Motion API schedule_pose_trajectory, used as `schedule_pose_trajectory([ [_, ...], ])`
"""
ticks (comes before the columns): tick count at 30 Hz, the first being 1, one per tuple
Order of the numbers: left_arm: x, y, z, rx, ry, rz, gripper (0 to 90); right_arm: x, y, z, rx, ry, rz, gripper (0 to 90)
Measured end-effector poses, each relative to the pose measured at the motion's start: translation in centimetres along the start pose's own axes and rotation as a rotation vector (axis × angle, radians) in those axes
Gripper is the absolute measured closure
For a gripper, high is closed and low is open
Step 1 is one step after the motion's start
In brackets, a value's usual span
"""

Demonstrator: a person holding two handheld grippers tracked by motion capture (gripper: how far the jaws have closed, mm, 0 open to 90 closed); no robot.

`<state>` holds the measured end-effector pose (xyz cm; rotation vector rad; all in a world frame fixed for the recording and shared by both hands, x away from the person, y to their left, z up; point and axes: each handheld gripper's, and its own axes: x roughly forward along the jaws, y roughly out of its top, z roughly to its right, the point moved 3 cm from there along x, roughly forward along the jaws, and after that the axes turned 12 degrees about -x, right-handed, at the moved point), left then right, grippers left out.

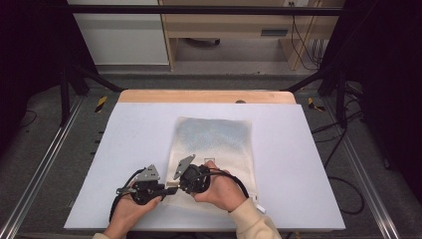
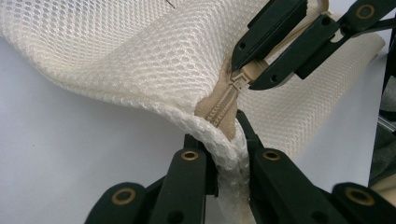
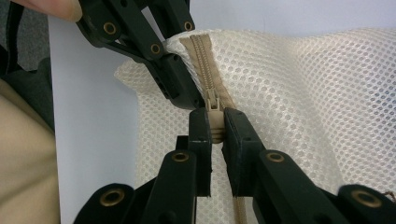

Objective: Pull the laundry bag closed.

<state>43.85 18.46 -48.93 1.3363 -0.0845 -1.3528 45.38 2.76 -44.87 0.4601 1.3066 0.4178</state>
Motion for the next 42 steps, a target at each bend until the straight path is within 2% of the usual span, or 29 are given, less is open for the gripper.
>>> schedule_pose_trajectory([
  [6,0.0,0.0,0.1,0.003,-0.003,0.003,85.0,-0.1,-0.1,-0.1,0.002,-0.001,0.007,82.2],
  [11,-0.1,0.0,0.1,0.004,-0.003,0.008,85.1,-0.1,-0.4,0.0,-0.002,-0.001,-0.010,82.2],
  [28,-0.1,0.1,0.4,0.014,-0.012,0.010,85.0,-0.6,-1.6,0.2,0.028,-0.002,-0.008,82.1],
  [42,-0.3,0.2,0.2,0.001,-0.019,0.027,85.1,-1.5,-2.6,0.7,0.058,-0.024,-0.014,82.1],
])
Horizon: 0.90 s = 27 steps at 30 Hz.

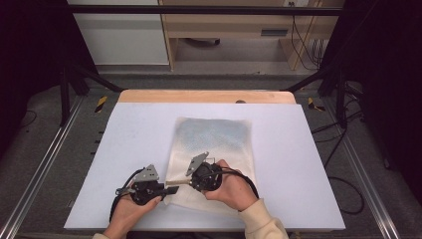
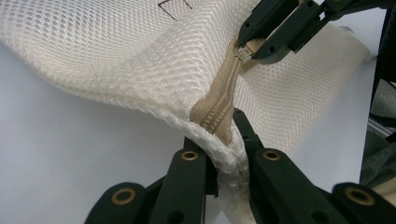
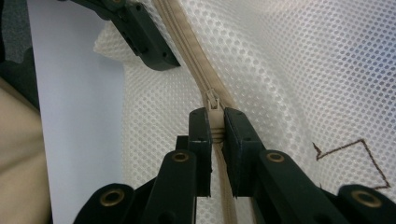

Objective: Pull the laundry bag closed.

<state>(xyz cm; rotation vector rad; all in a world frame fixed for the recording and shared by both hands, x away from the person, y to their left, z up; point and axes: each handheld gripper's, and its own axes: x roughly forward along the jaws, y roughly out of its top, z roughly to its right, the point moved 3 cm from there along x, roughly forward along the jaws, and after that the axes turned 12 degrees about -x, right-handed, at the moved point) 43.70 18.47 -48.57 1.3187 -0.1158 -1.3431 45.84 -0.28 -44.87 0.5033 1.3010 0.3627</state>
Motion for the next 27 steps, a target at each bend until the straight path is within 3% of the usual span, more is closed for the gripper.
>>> schedule_pose_trajectory([
  [27,0.5,-0.2,0.4,0.010,-0.018,-0.022,85.1,-1.1,-1.9,-0.3,0.031,-0.020,0.009,82.1],
])
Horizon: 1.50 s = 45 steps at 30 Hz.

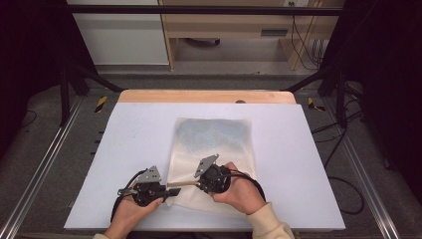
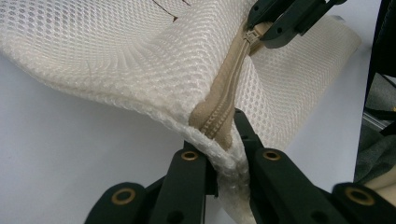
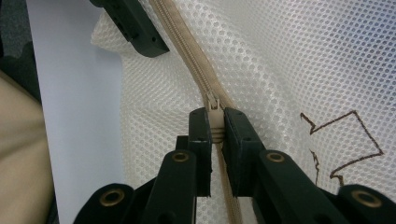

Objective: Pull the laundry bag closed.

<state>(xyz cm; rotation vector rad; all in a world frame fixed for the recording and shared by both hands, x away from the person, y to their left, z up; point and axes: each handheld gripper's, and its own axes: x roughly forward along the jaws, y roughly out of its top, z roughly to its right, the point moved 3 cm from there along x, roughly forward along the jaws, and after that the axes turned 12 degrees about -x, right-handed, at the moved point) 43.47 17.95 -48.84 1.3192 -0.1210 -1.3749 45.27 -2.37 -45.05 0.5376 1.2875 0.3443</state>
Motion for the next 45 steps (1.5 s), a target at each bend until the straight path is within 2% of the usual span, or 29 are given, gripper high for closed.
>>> schedule_pose_trajectory([
  [25,0.1,0.0,0.2,0.009,-0.005,-0.002,85.0,-0.9,-1.0,0.1,0.018,-0.002,0.016,82.1],
  [45,0.1,0.0,0.2,0.008,-0.003,0.002,85.0,-1.7,-2.4,0.5,0.055,-0.023,0.013,82.1],
])
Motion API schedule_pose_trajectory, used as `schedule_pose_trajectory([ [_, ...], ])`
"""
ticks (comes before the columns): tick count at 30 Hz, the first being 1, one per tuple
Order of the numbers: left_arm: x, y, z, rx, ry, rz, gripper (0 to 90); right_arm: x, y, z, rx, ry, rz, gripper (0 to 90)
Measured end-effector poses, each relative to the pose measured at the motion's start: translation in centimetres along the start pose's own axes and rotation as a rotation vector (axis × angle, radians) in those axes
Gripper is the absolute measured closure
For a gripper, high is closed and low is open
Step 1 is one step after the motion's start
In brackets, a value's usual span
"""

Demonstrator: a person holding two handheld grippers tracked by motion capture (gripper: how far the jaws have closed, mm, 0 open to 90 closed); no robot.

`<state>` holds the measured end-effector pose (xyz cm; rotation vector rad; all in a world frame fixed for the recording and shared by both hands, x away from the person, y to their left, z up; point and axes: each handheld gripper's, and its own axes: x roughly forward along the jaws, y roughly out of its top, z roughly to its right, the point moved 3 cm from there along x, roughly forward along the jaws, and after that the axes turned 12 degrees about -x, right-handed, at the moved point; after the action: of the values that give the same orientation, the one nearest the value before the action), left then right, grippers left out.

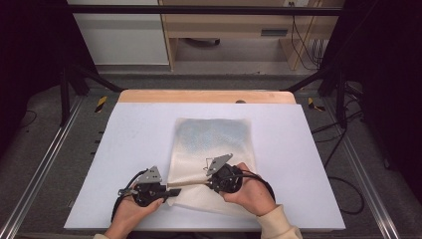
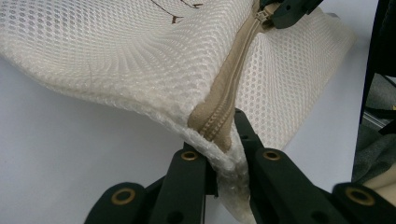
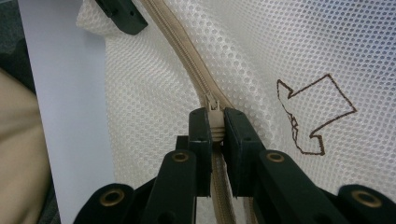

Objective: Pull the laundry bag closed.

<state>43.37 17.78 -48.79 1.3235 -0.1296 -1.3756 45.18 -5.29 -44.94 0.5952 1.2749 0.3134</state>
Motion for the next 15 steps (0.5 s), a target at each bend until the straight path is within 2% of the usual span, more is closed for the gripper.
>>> schedule_pose_trajectory([
  [15,-0.01,0.05,0.09,0.008,0.002,0.001,85.0,-0.23,-0.55,-0.10,0.010,0.000,0.012,82.1],
])
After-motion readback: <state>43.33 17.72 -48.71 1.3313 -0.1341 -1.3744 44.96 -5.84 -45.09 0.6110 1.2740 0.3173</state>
